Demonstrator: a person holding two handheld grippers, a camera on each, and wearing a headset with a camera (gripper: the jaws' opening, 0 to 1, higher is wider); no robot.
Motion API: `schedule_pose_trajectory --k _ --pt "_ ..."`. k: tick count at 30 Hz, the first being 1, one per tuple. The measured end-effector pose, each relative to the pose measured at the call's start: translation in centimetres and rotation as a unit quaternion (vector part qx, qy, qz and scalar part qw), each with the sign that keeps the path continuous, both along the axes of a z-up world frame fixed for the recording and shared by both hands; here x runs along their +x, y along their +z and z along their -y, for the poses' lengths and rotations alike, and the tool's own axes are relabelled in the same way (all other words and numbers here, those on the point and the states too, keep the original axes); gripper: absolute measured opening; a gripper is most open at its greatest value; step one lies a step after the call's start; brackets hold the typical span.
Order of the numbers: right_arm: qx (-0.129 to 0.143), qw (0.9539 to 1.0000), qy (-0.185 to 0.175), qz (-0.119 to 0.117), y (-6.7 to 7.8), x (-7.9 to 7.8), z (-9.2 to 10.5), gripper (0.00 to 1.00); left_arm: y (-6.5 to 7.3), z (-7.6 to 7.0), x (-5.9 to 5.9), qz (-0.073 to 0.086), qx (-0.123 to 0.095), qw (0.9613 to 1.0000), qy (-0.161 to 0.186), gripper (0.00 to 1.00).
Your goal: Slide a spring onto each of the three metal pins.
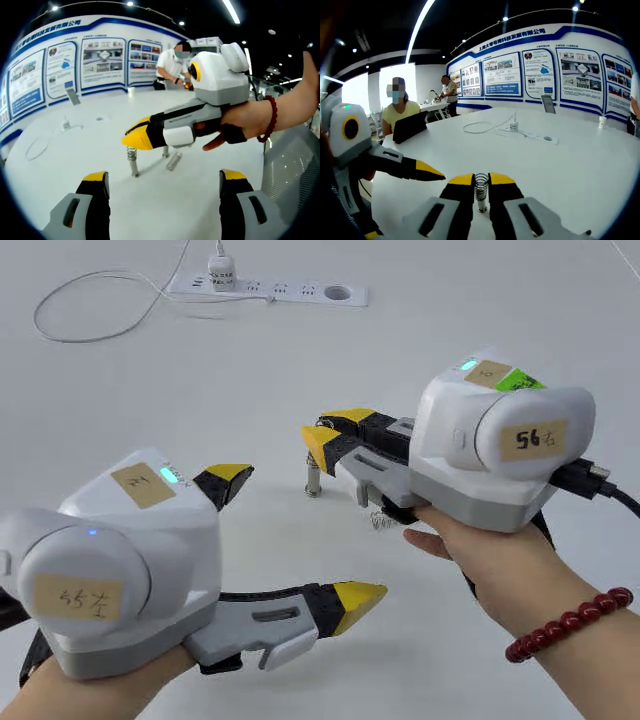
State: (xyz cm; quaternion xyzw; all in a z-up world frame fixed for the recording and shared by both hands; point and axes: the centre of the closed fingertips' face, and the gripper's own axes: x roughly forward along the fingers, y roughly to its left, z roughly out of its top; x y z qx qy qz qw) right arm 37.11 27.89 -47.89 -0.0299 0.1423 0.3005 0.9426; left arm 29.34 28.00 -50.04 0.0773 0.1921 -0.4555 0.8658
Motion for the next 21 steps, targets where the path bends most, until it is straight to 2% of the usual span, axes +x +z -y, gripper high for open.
schedule_pose_trajectory --k 8,21 --pt "-0.025 0.9997 0.000 -0.006 -1.2 0.3 -0.2 0.12 0.0 -0.2 0.1 0.001 0.006 1.0000 0.001 0.92" --pt "-0.033 0.9990 -0.006 -0.028 -2.9 0.3 -0.4 0.12 -0.1 -0.4 0.2 0.003 0.011 0.9999 0.005 0.90"
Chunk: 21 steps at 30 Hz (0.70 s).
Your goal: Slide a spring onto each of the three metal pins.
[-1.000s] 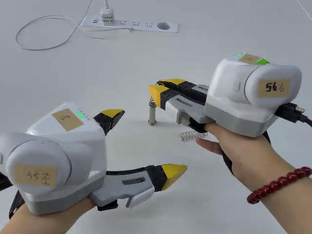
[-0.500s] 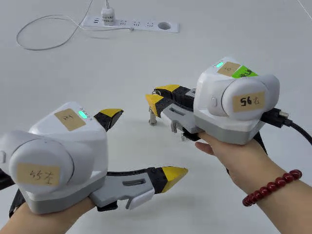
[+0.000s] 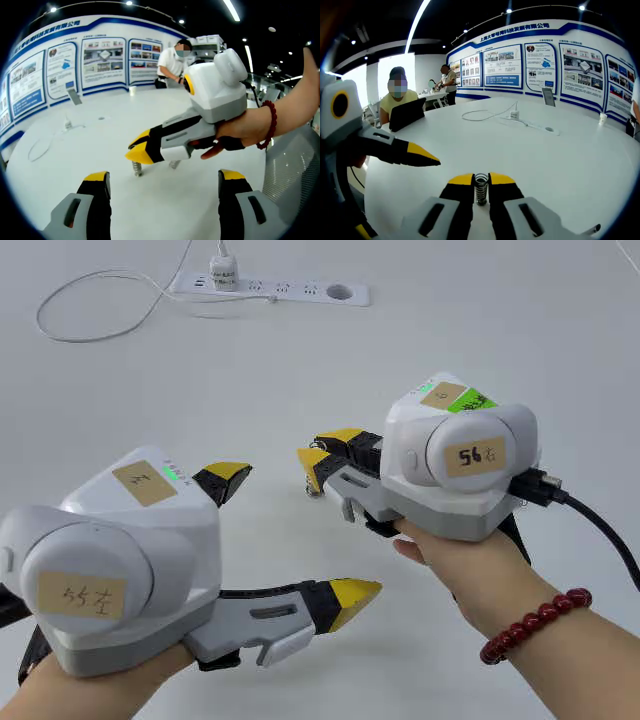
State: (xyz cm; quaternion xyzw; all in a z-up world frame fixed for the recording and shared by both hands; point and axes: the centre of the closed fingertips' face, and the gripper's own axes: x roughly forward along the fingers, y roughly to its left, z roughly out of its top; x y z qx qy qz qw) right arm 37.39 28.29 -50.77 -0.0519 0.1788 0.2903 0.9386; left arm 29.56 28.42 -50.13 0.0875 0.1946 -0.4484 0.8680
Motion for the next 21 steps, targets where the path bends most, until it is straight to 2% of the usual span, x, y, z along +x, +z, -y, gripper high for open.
schedule_pose_trajectory --k 10,21 --pt "-0.007 0.9999 -0.001 -0.013 -1.0 -0.1 0.0 0.12 -0.1 0.0 0.0 0.000 0.003 1.0000 -0.001 0.89" --pt "-0.005 0.9998 -0.003 -0.020 -1.3 -0.2 0.0 0.12 -0.1 -0.1 -0.1 -0.001 0.005 1.0000 -0.001 0.88"
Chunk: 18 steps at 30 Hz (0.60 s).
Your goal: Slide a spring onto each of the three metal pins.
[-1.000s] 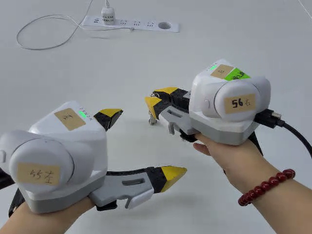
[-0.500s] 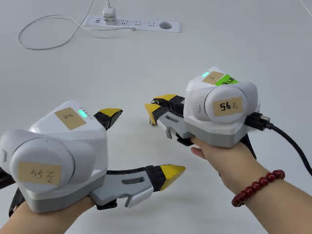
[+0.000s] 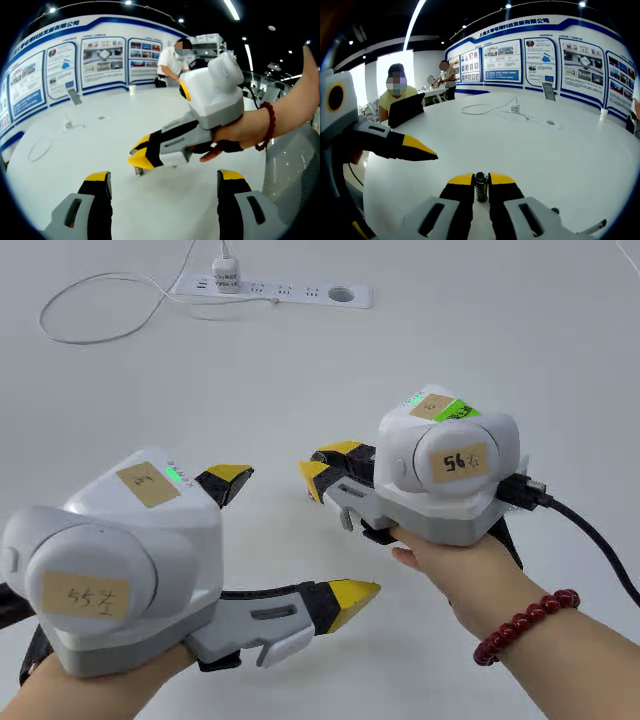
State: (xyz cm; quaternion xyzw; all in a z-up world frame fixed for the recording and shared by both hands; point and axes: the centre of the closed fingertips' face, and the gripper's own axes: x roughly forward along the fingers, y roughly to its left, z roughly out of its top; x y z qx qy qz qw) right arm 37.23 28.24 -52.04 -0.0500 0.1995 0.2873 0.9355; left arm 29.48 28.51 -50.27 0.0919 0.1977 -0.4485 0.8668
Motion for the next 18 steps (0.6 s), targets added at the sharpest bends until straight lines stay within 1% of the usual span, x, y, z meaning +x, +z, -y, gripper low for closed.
schedule_pose_trajectory --k 3,12,14,18 --pt "0.004 1.0000 -0.004 -0.003 0.0 0.0 0.0 0.12 0.0 0.1 -0.1 0.001 0.001 1.0000 -0.002 0.88" --pt "0.003 1.0000 -0.002 -0.007 0.0 -0.1 0.0 0.13 0.1 0.1 -0.1 0.002 0.001 1.0000 -0.004 0.88" --pt "0.006 0.9999 -0.007 -0.006 0.3 -0.2 0.1 0.16 0.1 0.1 -0.1 0.003 0.001 1.0000 -0.004 0.88" --pt "0.015 0.9998 -0.009 -0.001 1.2 -0.4 0.2 0.18 0.2 0.2 -0.1 0.006 0.002 1.0000 -0.005 0.87"
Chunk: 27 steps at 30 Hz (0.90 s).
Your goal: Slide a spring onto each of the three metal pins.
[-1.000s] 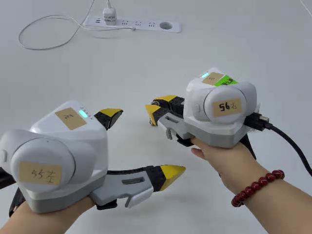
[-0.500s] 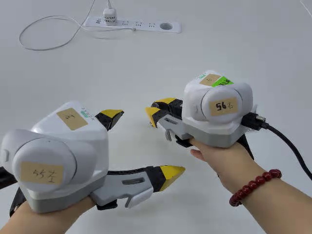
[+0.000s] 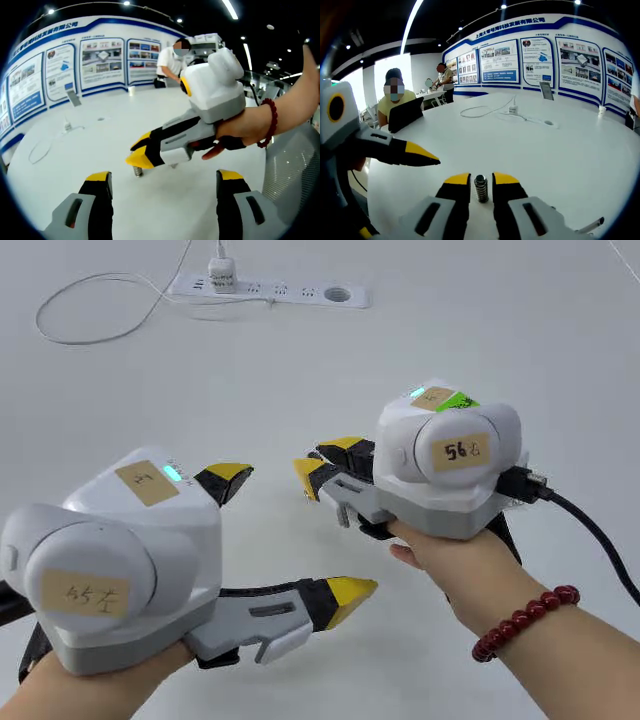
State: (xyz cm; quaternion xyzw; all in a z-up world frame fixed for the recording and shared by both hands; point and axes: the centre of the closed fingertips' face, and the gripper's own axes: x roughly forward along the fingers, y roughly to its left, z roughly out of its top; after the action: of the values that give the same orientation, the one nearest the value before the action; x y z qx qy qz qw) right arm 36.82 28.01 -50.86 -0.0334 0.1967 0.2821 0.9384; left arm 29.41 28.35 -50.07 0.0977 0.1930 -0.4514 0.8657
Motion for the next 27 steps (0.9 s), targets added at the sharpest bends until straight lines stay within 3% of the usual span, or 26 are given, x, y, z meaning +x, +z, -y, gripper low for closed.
schedule_pose_trajectory --k 9,27 --pt "0.018 0.9997 -0.014 0.005 2.0 -0.5 0.9 0.25 0.0 0.3 -0.1 -0.001 0.004 1.0000 -0.003 0.83" --pt "0.013 0.9992 -0.038 -0.007 3.2 -2.6 5.2 0.43 0.1 0.9 -0.4 0.011 0.019 0.9995 -0.021 0.73"
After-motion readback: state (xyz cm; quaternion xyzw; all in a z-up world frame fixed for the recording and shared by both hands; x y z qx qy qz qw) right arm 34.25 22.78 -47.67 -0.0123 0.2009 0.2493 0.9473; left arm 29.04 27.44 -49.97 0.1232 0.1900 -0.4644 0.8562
